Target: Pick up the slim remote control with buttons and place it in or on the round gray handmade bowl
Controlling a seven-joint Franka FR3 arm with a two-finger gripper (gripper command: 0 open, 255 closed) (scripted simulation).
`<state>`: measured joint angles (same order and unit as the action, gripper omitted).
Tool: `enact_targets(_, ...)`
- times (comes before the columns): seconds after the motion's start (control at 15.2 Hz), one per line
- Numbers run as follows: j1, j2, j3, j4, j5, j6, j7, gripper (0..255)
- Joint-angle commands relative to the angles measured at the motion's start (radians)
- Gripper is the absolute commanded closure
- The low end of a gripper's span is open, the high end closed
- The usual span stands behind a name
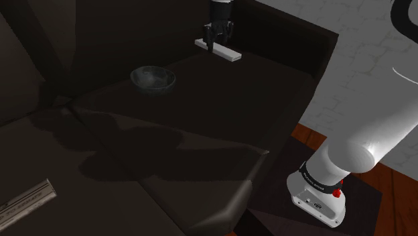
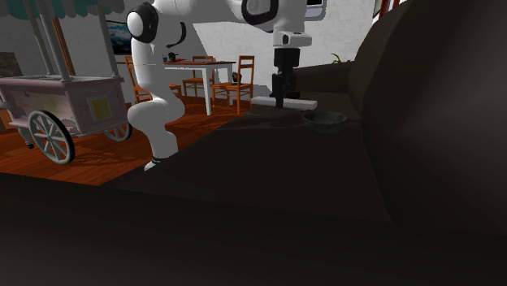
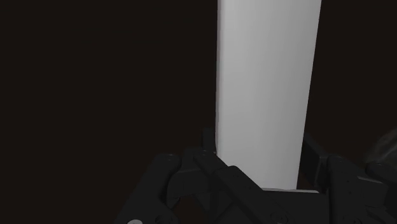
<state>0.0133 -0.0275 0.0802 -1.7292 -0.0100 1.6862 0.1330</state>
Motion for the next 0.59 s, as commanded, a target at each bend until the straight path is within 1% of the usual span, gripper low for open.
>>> enact_targets(0.0,0.02,0.042,0.022,0.041,-0.003,0.001,0.044,255)
enact_targets(0.26,0.066,0.137,0.061,0.158,-0.015,-0.024,0.13,255)
enact_targets(0.53,0.118,0.25,0.095,0.307,-0.037,-0.063,0.212,255)
